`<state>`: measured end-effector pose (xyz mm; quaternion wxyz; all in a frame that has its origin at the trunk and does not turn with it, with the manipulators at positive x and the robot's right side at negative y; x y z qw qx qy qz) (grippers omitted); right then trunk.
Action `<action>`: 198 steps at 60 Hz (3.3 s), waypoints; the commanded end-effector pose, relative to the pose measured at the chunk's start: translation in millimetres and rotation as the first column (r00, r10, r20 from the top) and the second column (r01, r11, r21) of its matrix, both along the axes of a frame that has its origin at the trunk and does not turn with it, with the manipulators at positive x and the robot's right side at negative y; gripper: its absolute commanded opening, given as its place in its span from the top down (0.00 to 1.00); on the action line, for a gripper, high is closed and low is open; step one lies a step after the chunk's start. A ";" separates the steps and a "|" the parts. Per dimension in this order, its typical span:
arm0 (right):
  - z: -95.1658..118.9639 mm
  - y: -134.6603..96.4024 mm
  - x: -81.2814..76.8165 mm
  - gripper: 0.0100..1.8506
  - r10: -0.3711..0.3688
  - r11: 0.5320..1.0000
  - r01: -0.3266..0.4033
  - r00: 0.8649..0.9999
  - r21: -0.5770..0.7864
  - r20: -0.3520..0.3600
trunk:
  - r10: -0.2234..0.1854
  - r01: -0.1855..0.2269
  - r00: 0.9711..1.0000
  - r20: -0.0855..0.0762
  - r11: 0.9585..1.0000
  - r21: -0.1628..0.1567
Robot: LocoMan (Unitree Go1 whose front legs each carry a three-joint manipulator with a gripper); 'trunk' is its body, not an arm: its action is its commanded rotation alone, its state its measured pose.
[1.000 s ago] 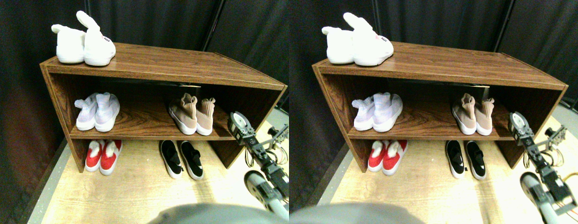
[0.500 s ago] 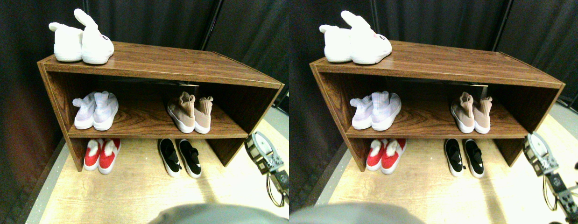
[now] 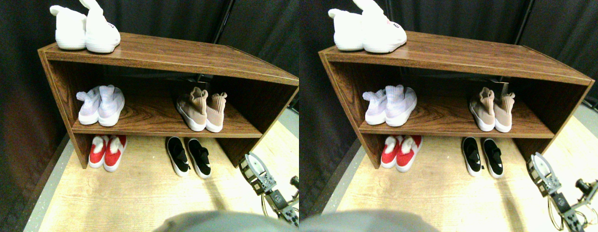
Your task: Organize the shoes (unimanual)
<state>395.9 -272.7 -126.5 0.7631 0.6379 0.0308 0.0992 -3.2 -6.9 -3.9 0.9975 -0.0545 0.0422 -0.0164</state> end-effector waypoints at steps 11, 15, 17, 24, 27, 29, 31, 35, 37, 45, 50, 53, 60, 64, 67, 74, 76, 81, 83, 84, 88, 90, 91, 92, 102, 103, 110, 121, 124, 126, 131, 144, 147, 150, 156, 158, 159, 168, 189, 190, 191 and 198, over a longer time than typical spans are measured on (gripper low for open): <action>-35.6 -8.1 22.9 0.97 -0.108 0.994 0.110 0.992 0.024 -0.066 | 0.022 -0.023 0.999 -0.027 0.999 -0.032; -42.8 -11.1 30.1 0.97 -0.119 0.992 0.122 0.990 0.027 -0.079 | 0.025 -0.025 0.999 -0.029 0.999 -0.033; -48.1 -13.0 34.9 0.97 -0.141 0.988 0.147 0.984 0.046 -0.107 | 0.025 -0.025 0.999 -0.029 0.999 -0.033; -60.7 -17.3 49.4 0.97 -0.184 0.978 0.197 0.968 0.065 -0.168 | 0.029 -0.030 0.999 -0.026 0.999 -0.035; -63.3 -18.2 53.3 0.97 -0.188 0.976 0.203 0.967 0.073 -0.173 | 0.031 -0.031 0.999 -0.025 0.999 -0.034; -66.6 -20.0 58.6 0.97 -0.190 0.975 0.207 0.965 0.079 -0.182 | 0.032 -0.033 0.999 -0.023 0.999 -0.033; -68.4 -21.4 62.7 0.97 -0.203 0.971 0.223 0.960 0.090 -0.193 | 0.032 -0.033 0.999 -0.022 0.999 -0.032; -70.8 -24.9 71.1 0.97 -0.217 0.968 0.238 0.956 0.086 -0.199 | 0.033 -0.034 0.999 -0.021 0.999 -0.031; -71.3 -26.2 74.1 0.97 -0.221 0.968 0.239 0.955 0.073 -0.198 | 0.033 -0.034 0.999 -0.021 0.999 -0.030; -77.1 -33.4 90.4 0.97 -0.263 0.961 0.275 0.943 0.034 -0.204 | 0.038 -0.039 0.999 -0.015 0.999 -0.030; -79.5 -36.0 99.3 0.97 -0.283 0.953 0.299 0.934 0.044 -0.220 | 0.041 -0.041 0.999 -0.013 0.999 -0.030; -80.4 -36.0 102.2 0.97 -0.300 0.948 0.317 0.926 0.040 -0.228 | 0.042 -0.043 0.999 -0.013 0.999 -0.031; -83.8 -34.4 105.6 0.97 -0.309 0.947 0.321 0.921 0.014 -0.237 | 0.051 -0.051 0.999 -0.014 0.998 -0.033; -86.8 -30.9 105.1 0.97 -0.308 0.948 0.319 0.918 0.002 -0.251 | 0.053 -0.053 0.999 -0.014 0.998 -0.033; -89.4 -27.5 104.9 0.97 -0.293 0.953 0.304 0.920 0.003 -0.259 | 0.055 -0.055 0.998 -0.015 0.998 -0.034; -94.4 -19.0 105.0 0.97 -0.281 0.952 0.303 0.917 0.034 -0.282 | 0.060 -0.060 0.998 -0.021 0.998 -0.037; -95.7 -16.5 105.1 0.97 -0.269 0.956 0.291 0.920 0.034 -0.285 | 0.061 -0.062 0.998 -0.022 0.997 -0.038; -99.2 -11.2 106.2 0.97 -0.245 0.964 0.264 0.925 0.028 -0.290 | 0.064 -0.065 0.998 -0.023 0.997 -0.042; -100.2 -9.0 105.5 0.97 -0.243 0.965 0.261 0.923 0.021 -0.299 | 0.066 -0.067 0.998 -0.024 0.997 -0.042; -101.4 -7.7 105.8 0.97 -0.245 0.964 0.264 0.922 0.024 -0.300 | 0.067 -0.068 0.997 -0.025 0.997 -0.042; -102.6 -4.5 105.3 0.97 -0.241 0.965 0.261 0.922 0.030 -0.303 | 0.068 -0.069 0.997 -0.025 0.997 -0.043; -104.4 -2.8 105.8 0.97 -0.233 0.964 0.260 0.921 0.047 -0.313 | 0.068 -0.069 0.997 -0.025 0.997 -0.044; -104.4 -2.8 105.8 0.97 -0.233 0.964 0.260 0.921 0.047 -0.313 | 0.068 -0.069 0.997 -0.025 0.997 -0.045; -105.1 -1.8 105.9 0.97 -0.235 0.963 0.265 0.918 0.053 -0.318 | 0.069 -0.070 0.997 -0.025 0.997 -0.045; -104.5 6.1 107.4 0.97 -0.227 0.964 0.258 0.921 0.060 -0.317 | 0.068 -0.069 0.997 -0.028 0.997 -0.046; -104.5 6.6 107.7 0.97 -0.225 0.965 0.257 0.922 0.061 -0.316 | 0.067 -0.069 0.997 -0.028 0.997 -0.046; -103.0 11.9 108.3 0.97 -0.233 0.957 0.275 0.914 0.086 -0.333 | 0.068 -0.069 0.997 -0.032 0.996 -0.049; -103.0 15.8 108.7 0.97 -0.228 0.960 0.268 0.918 0.083 -0.326 | 0.068 -0.070 0.997 -0.035 0.996 -0.051; -101.7 16.2 107.4 0.97 -0.235 0.959 0.274 0.915 0.076 -0.329 | 0.068 -0.070 0.997 -0.035 0.996 -0.051; -99.8 17.0 105.1 0.97 -0.239 0.959 0.276 0.915 0.071 -0.325 | 0.068 -0.070 0.997 -0.035 0.996 -0.051; -98.9 17.3 102.6 0.97 -0.246 0.960 0.276 0.916 0.053 -0.317 | 0.065 -0.066 0.997 -0.036 0.997 -0.048; -98.2 16.1 99.7 0.97 -0.250 0.958 0.281 0.917 0.056 -0.311 | 0.060 -0.061 0.998 -0.034 0.997 -0.043; -98.0 15.4 99.2 0.97 -0.251 0.957 0.283 0.917 0.061 -0.309 | 0.059 -0.060 0.998 -0.036 0.997 -0.043; -97.3 14.6 98.4 0.97 -0.261 0.956 0.288 0.916 0.048 -0.305 | 0.059 -0.060 0.998 -0.036 0.997 -0.043; -96.7 10.1 99.3 0.97 -0.291 0.952 0.306 0.912 0.008 -0.289 | 0.059 -0.060 0.998 -0.036 0.997 -0.043; -96.6 8.0 100.3 0.97 -0.292 0.953 0.304 0.913 -0.003 -0.286 | 0.059 -0.060 0.998 -0.036 0.997 -0.043; -96.5 6.8 100.9 0.97 -0.292 0.953 0.302 0.913 -0.010 -0.286 | 0.059 -0.060 0.998 -0.036 0.997 -0.043; -86.9 -9.2 105.4 0.97 -0.335 0.941 0.335 0.904 -0.046 -0.266 | 0.035 -0.036 0.999 -0.024 0.999 -0.030; -44.9 -38.7 92.3 0.97 -0.345 0.938 0.339 0.929 -0.069 -0.134 | 0.001 -0.002 1.000 -0.003 1.000 -0.008; -43.6 -39.2 89.9 0.97 -0.338 0.941 0.331 0.933 -0.070 -0.125 | 0.001 -0.001 1.000 -0.003 1.000 -0.008; -43.1 -39.4 88.7 0.97 -0.333 0.943 0.327 0.935 -0.066 -0.121 | 0.000 0.000 1.000 -0.002 1.000 -0.007; -36.7 -38.8 73.8 0.97 -0.295 0.955 0.290 0.951 -0.062 -0.094 | -0.004 0.004 1.000 0.006 1.000 -0.004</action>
